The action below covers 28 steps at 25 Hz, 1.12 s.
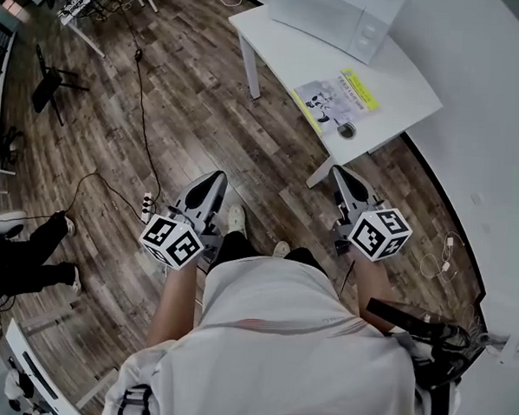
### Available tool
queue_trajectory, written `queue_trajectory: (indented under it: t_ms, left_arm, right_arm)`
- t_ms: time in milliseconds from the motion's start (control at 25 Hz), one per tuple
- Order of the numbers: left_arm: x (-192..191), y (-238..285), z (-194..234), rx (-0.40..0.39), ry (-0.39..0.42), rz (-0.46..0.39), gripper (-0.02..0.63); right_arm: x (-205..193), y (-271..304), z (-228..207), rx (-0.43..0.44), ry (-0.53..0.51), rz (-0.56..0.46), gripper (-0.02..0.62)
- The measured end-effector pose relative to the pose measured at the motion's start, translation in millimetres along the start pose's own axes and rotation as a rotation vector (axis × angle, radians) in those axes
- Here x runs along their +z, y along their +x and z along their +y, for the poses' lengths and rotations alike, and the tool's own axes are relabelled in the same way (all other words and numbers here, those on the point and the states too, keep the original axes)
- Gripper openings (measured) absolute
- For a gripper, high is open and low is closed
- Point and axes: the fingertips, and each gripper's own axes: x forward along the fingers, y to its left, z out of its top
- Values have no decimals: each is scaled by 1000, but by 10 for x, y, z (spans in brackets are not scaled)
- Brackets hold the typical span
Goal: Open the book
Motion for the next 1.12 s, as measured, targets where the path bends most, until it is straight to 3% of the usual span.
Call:
queue_trajectory:
  t_ms: [320,760,920,1120]
  left_arm:
    - [265,881,402,-137,0,52,11]
    - [858,2118,1166,-419,60,207,11]
    - [991,2465,1215,-520,95,244,11]
    - [880,2789,1104,-653,137,322,11]
  right_arm:
    - [316,366,-440,-142,12,-66,-5]
    - [809,1044,-639,-430,49,-195,-5]
    - [885,1078,-702,-537,67,-231,-5]
    - [768,865,-721,-689,111,-276,-5]
